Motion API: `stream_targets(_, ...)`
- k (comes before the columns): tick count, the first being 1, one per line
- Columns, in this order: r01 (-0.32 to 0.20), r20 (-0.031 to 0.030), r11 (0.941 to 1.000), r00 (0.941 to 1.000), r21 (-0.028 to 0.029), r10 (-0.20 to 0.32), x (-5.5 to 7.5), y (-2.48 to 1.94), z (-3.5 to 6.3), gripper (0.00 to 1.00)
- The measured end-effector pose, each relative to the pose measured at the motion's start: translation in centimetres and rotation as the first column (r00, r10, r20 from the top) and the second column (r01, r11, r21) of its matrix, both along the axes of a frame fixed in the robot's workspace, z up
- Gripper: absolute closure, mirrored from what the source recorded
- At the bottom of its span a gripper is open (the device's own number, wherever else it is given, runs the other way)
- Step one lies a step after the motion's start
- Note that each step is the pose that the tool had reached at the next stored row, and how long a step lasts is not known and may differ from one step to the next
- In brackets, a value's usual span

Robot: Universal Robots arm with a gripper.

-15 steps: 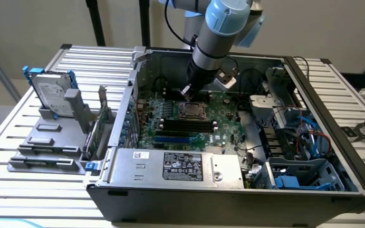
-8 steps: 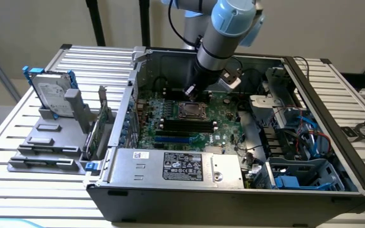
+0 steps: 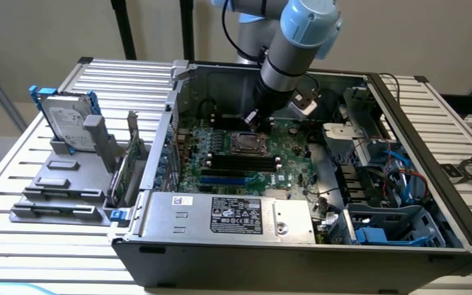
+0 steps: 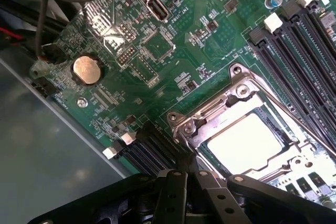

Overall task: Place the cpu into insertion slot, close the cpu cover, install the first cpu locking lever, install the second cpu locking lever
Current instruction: 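Install the first cpu locking lever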

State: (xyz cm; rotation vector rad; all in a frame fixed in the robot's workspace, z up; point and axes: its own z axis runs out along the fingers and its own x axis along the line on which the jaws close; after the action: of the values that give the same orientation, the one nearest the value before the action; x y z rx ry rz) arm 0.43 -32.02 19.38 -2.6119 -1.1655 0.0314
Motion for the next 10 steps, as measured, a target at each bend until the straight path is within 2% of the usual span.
stream_targets(10, 0.0, 0.0, 1.0, 1.0, 0.0003, 0.0, 0.2, -0.23, 0.34, 0.89)
